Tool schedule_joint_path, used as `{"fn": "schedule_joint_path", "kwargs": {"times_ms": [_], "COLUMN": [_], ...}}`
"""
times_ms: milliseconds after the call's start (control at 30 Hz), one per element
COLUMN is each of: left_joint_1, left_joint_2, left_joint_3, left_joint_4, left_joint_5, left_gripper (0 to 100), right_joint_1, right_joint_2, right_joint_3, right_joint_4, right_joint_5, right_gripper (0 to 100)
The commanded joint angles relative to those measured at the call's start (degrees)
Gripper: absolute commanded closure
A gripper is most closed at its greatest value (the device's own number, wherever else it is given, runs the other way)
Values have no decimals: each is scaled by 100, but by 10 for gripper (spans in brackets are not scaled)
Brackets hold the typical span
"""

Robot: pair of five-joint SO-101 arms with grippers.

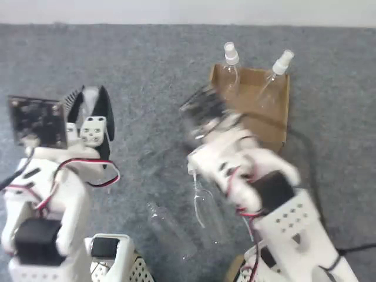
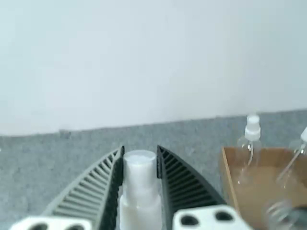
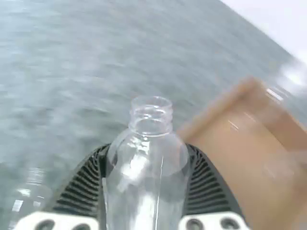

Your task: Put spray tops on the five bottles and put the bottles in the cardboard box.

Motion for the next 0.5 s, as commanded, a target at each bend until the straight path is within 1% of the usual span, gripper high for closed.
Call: {"fn": "schedule_joint_path", "kwargs": {"times_ms": [0,67,133,200,267,333,400,467], "left_joint_1": [26,26,26,26,26,26,26,26], "left_joint_2": [-79,-79,-79,-79,-79,-79,-79,-79], "left_joint_3": [-760,-910,-989,-1007,-980,-980,-980,-980], "left_joint_4": [18,0,-9,-79,-281,-501,-747,-949], "left_joint_5": [0,18,229,484,642,782,1029,1345], "left_gripper": [989,989,989,989,989,989,989,989], "right_joint_1": [-822,-910,-927,-927,-963,-1138,-1367,-1578], "right_joint_2": [127,110,75,75,75,75,75,75], "right_joint_3": [853,1310,1662,1855,1969,2057,2207,2435], "right_joint_4": [-1719,-2466,-3011,-3231,-3196,-3284,-3618,-4180], "right_joint_5": [-105,-70,-62,-53,-53,-62,-105,-114], "right_gripper": [993,993,993,993,993,993,993,993]}}
